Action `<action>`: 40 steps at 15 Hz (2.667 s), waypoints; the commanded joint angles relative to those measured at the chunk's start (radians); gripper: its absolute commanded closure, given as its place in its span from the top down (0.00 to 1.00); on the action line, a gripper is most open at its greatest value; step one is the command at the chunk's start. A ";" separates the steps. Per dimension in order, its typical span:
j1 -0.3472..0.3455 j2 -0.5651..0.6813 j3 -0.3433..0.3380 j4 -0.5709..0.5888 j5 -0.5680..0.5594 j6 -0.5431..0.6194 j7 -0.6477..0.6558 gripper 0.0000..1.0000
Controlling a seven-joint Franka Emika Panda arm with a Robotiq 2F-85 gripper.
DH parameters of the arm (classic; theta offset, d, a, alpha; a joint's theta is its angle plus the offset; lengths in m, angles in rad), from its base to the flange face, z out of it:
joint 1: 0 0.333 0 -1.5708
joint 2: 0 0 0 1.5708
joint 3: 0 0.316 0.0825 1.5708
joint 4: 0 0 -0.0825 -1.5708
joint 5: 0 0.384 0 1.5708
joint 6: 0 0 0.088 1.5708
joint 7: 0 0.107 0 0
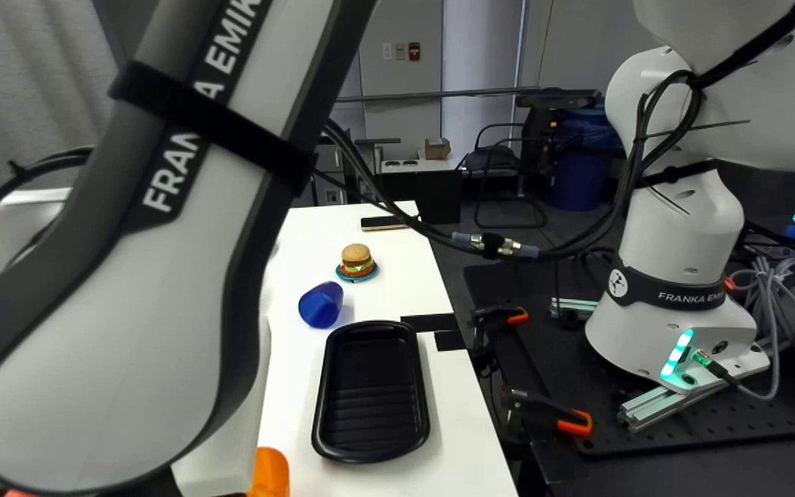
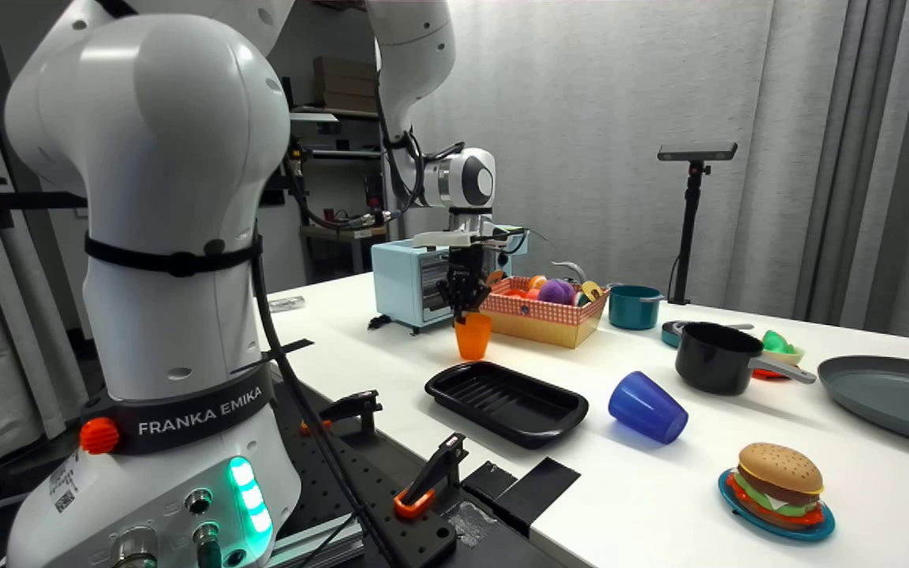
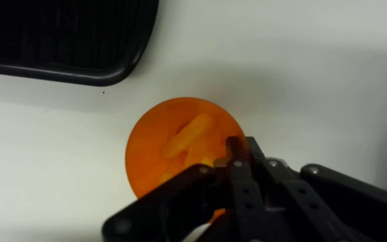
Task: Pour the fries out of the orange cup onto the oven tray
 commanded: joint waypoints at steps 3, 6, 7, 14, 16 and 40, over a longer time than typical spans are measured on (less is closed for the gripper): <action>-0.012 -0.078 -0.013 -0.072 0.039 0.072 0.011 0.01; -0.020 -0.140 -0.020 -0.134 0.047 0.107 0.008 0.01; -0.025 -0.166 -0.020 -0.163 0.051 0.115 0.004 0.01; -0.048 -0.318 -0.018 -0.327 0.049 0.130 -0.002 0.01; -0.053 -0.360 -0.015 -0.363 0.049 0.129 -0.006 0.01; -0.134 -0.578 -0.010 -0.531 0.347 0.108 -0.449 0.01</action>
